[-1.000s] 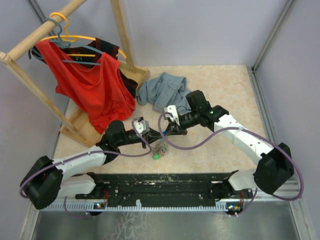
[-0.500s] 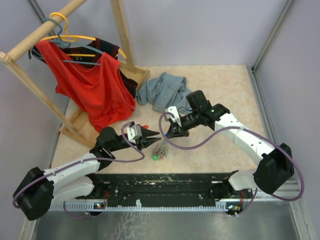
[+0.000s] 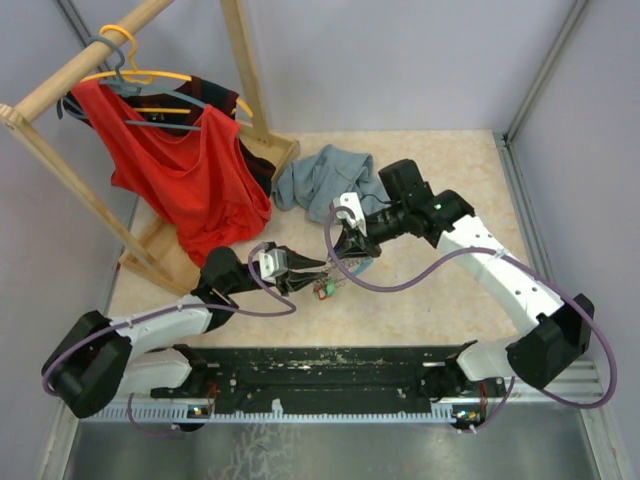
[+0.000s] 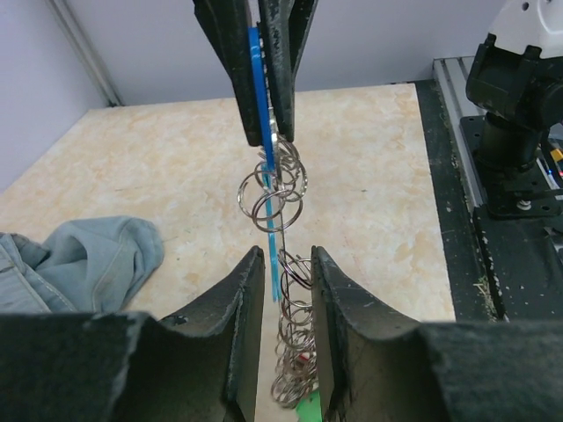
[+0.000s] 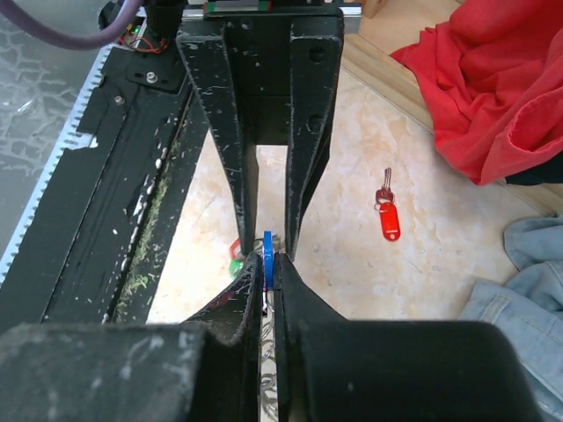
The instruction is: Remove the keys from the keyring
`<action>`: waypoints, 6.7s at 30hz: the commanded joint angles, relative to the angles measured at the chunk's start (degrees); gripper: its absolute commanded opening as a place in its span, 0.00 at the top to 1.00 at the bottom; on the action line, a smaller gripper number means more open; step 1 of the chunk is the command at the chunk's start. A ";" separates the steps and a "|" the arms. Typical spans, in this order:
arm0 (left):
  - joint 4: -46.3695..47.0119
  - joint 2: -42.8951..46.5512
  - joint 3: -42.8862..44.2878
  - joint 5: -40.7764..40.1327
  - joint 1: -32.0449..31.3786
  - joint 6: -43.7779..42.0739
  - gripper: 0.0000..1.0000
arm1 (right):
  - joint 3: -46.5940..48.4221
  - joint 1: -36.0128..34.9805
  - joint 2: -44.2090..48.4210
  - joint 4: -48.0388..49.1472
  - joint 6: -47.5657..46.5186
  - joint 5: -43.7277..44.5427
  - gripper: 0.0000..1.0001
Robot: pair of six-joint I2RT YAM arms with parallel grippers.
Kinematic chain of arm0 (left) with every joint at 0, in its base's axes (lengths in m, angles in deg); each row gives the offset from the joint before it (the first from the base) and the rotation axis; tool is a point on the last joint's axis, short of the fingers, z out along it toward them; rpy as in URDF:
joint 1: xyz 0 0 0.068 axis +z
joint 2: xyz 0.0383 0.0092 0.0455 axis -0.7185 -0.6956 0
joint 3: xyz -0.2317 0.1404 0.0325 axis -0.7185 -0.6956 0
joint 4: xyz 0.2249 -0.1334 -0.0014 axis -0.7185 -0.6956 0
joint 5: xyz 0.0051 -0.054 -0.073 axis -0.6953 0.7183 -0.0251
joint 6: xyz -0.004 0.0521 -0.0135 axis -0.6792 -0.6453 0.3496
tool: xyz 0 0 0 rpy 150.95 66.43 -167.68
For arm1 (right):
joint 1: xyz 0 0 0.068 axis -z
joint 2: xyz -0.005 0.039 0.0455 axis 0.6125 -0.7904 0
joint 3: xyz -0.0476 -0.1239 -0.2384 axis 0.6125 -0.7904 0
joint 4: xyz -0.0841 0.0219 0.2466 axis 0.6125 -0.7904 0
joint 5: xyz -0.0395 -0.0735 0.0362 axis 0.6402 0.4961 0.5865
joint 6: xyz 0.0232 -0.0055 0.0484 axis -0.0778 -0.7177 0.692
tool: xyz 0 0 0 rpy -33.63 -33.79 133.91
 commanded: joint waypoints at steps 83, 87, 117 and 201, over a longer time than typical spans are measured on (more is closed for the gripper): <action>7.65 -7.93 5.93 1.40 -1.75 12.31 0.81 | -0.80 5.72 1.64 -2.65 -5.11 -12.42 1.00; 6.74 -8.31 6.41 0.49 -2.20 12.04 0.81 | -0.82 5.67 1.65 -2.67 -5.07 -12.46 1.00; 3.11 -6.54 6.38 -0.82 -3.10 11.73 1.00 | -0.78 6.37 1.98 -2.57 -5.08 -11.54 1.00; 20.06 -1.54 -6.78 -16.54 -12.44 10.30 0.67 | -3.75 6.95 -0.20 0.56 -3.57 -18.32 1.00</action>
